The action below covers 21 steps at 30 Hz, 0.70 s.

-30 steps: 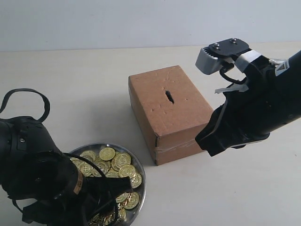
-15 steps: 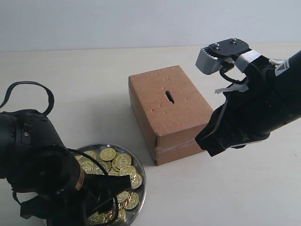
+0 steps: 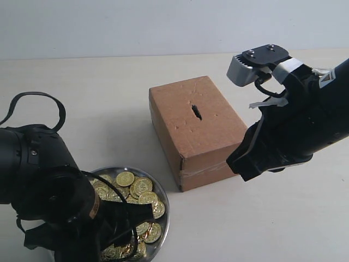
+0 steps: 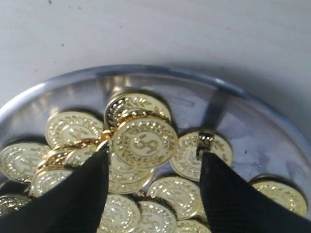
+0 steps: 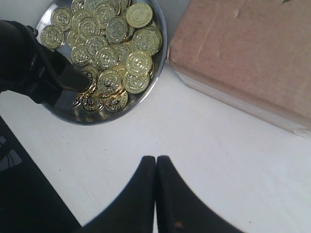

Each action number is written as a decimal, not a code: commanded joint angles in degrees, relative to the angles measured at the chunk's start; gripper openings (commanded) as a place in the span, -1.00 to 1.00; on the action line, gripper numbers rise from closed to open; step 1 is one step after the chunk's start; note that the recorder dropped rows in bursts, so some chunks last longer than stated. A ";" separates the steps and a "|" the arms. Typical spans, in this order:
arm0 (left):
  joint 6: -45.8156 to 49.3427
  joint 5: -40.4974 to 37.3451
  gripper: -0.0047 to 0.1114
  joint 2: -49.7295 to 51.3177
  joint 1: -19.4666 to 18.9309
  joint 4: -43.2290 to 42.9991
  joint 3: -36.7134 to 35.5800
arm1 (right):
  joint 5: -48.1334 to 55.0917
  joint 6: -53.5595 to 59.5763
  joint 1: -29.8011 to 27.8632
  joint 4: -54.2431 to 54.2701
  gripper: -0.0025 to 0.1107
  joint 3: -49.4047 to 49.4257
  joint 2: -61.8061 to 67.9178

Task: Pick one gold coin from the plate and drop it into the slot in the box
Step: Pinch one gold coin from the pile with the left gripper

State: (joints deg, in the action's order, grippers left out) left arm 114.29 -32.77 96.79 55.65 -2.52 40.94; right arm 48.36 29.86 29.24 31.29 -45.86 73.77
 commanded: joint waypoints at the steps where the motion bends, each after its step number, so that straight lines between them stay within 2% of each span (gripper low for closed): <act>1: 0.29 -1.29 0.02 0.32 0.39 0.07 1.16 | -0.26 0.47 0.13 0.26 -0.96 -0.23 0.25; 10: 1.40 -1.83 0.02 0.96 0.52 0.34 1.16 | -0.26 0.47 0.13 0.26 -0.96 -0.23 0.25; 13: 1.48 -1.73 0.02 1.66 2.79 0.52 1.16 | -0.26 0.47 0.13 0.26 -0.96 -0.23 0.25; 17: 1.36 -1.59 -0.12 3.07 3.02 0.26 1.16 | -0.26 0.47 0.13 0.26 -0.96 -0.23 0.25; 21: 1.36 -1.32 -0.13 3.07 3.02 0.13 1.16 | -0.26 0.47 0.13 0.26 -0.96 -0.23 0.25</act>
State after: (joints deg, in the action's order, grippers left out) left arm 115.43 -33.92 99.38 58.29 -2.38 42.03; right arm 48.36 29.86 29.24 31.29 -45.86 73.77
